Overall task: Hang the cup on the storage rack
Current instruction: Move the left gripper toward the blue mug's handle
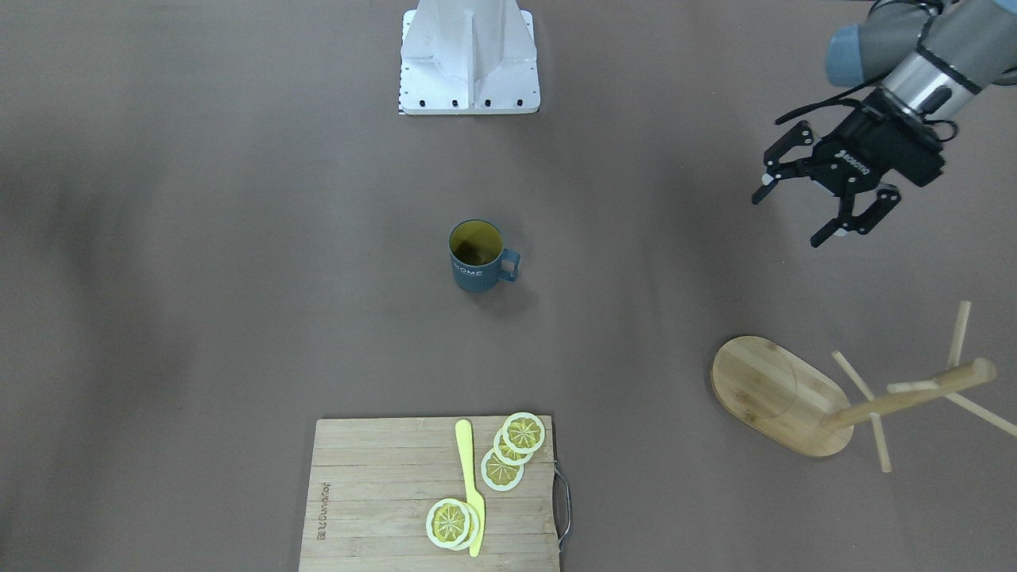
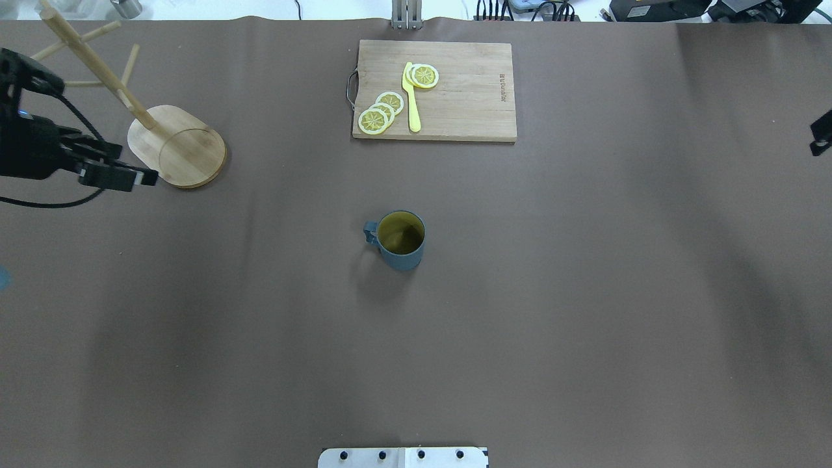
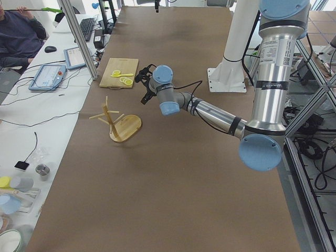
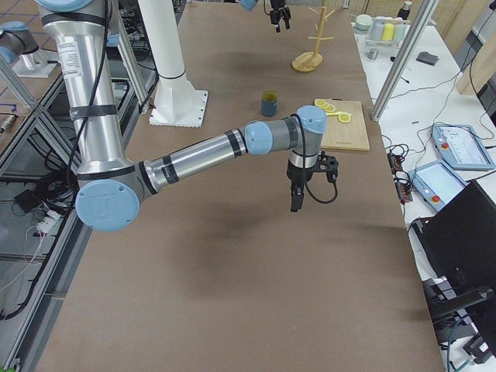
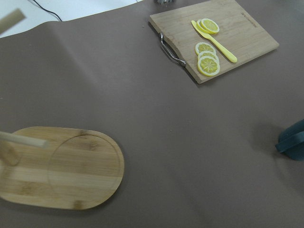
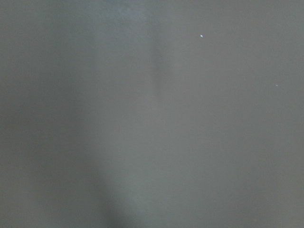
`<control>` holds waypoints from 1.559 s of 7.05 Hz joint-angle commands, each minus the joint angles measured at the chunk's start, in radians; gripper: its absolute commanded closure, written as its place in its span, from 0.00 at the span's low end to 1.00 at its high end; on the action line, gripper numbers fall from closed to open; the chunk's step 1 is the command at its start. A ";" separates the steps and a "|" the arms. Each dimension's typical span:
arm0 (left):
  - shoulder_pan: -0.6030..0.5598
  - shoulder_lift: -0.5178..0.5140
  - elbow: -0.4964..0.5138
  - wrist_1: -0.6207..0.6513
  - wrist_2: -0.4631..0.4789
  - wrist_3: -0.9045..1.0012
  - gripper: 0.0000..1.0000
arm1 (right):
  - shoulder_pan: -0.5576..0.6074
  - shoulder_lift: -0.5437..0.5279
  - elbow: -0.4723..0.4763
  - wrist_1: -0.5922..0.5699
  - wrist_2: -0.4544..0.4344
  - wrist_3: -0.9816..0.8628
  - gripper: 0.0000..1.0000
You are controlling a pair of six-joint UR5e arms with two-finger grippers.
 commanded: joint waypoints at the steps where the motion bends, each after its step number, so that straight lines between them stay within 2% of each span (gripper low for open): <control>1: 0.176 -0.097 0.060 0.000 0.175 -0.015 0.01 | 0.107 -0.110 -0.001 0.002 0.055 -0.198 0.00; 3: 0.248 -0.195 0.158 -0.007 0.293 -0.015 0.01 | 0.133 -0.207 -0.024 0.144 0.057 -0.237 0.00; 5: 0.273 -0.292 0.262 -0.017 0.305 -0.013 0.02 | 0.155 -0.235 -0.065 0.197 0.058 -0.265 0.00; 6: 0.308 -0.326 0.328 -0.096 0.312 -0.012 0.02 | 0.163 -0.238 -0.065 0.195 0.060 -0.279 0.00; 7: 0.351 -0.328 0.385 -0.206 0.390 -0.010 0.02 | 0.163 -0.238 -0.065 0.195 0.066 -0.276 0.00; 8: 0.410 -0.329 0.413 -0.253 0.430 -0.010 0.03 | 0.163 -0.237 -0.065 0.195 0.066 -0.276 0.00; 10: 0.457 -0.346 0.413 -0.258 0.435 -0.013 0.16 | 0.163 -0.230 -0.065 0.195 0.066 -0.272 0.00; 11: 0.481 -0.354 0.412 -0.258 0.470 -0.013 0.21 | 0.163 -0.229 -0.065 0.195 0.066 -0.272 0.00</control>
